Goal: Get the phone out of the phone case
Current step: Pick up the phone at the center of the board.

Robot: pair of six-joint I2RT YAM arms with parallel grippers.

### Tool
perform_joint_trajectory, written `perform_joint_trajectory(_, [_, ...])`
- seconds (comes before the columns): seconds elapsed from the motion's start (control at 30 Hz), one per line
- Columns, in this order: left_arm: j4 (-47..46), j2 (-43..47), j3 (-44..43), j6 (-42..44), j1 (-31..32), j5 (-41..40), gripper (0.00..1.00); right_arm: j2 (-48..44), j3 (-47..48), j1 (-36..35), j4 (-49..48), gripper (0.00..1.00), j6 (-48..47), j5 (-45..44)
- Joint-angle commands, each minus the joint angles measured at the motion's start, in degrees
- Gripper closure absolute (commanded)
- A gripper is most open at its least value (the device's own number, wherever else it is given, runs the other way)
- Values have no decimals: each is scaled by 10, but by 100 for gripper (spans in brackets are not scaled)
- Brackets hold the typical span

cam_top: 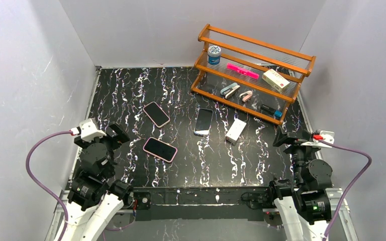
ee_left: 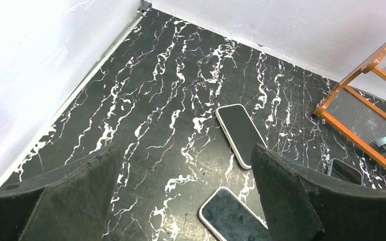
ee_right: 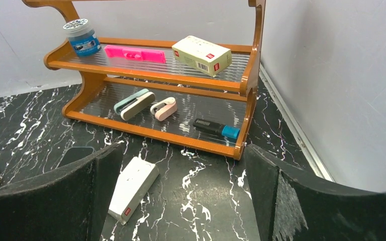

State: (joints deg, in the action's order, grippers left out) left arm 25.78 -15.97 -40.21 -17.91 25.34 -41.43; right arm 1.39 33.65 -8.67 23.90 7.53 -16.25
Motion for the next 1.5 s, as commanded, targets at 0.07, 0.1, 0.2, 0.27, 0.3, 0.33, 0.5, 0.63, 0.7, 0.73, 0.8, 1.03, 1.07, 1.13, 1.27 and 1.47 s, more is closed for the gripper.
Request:
perform_joint_trajectory(0.07, [6, -23, -2, -50, 0, -29, 2, 34, 38, -2, -4, 1, -1, 27])
perform_joint_trajectory(0.1, [14, -32, -6, -64, 0, -30, 2, 46, 44, -2, -1, 1, 0, 36])
perform_joint_trajectory(0.2, [32, -62, -20, -95, 0, -12, 2, 79, 57, -2, 7, 1, 5, 60])
perform_joint_trajectory(0.27, [47, -85, -36, -97, 0, 33, 2, 92, 57, -2, 7, 1, 8, 69])
perform_joint_trajectory(0.3, [50, -95, -43, -94, 0, 71, 2, 95, 58, -2, 8, 1, 10, 73])
perform_joint_trajectory(0.33, [51, -105, -50, -92, 0, 110, 2, 99, 59, -2, 8, 1, 9, 78])
perform_joint_trajectory(0.5, [70, -166, -63, -163, 0, 211, 2, 129, 76, -2, 19, 1, 6, 104])
perform_joint_trajectory(0.63, [160, -252, -92, -217, 0, 240, 2, 178, 100, -2, 27, 1, 4, 186])
perform_joint_trajectory(0.7, [176, -289, -91, -233, 0, 255, 2, 214, 111, -2, 34, 1, 11, 231])
perform_joint_trajectory(0.73, [181, -305, -88, -244, 0, 262, 2, 234, 117, -2, 37, 1, 11, 256])
perform_joint_trajectory(0.8, [193, -340, -90, -265, 0, 278, 2, 268, 127, -3, 38, 1, 10, 293])
perform_joint_trajectory(1.03, [206, -447, -87, -316, 9, 294, 2, 373, 151, -3, 21, 1, 29, 386])
perform_joint_trajectory(1.07, [207, -452, -85, -317, 11, 283, 2, 391, 146, -3, 13, 1, 41, 403])
perform_joint_trajectory(1.13, [208, -465, -82, -316, 13, 242, 2, 427, 130, -4, -11, 1, 67, 438])
perform_joint_trajectory(1.27, [214, -492, -91, -286, 13, 201, 2, 489, 122, -50, -33, 1, 92, 385])
perform_joint_trajectory(1.47, [219, -504, -81, -325, 13, 187, 2, 575, 147, -169, -51, 1, 132, 229])
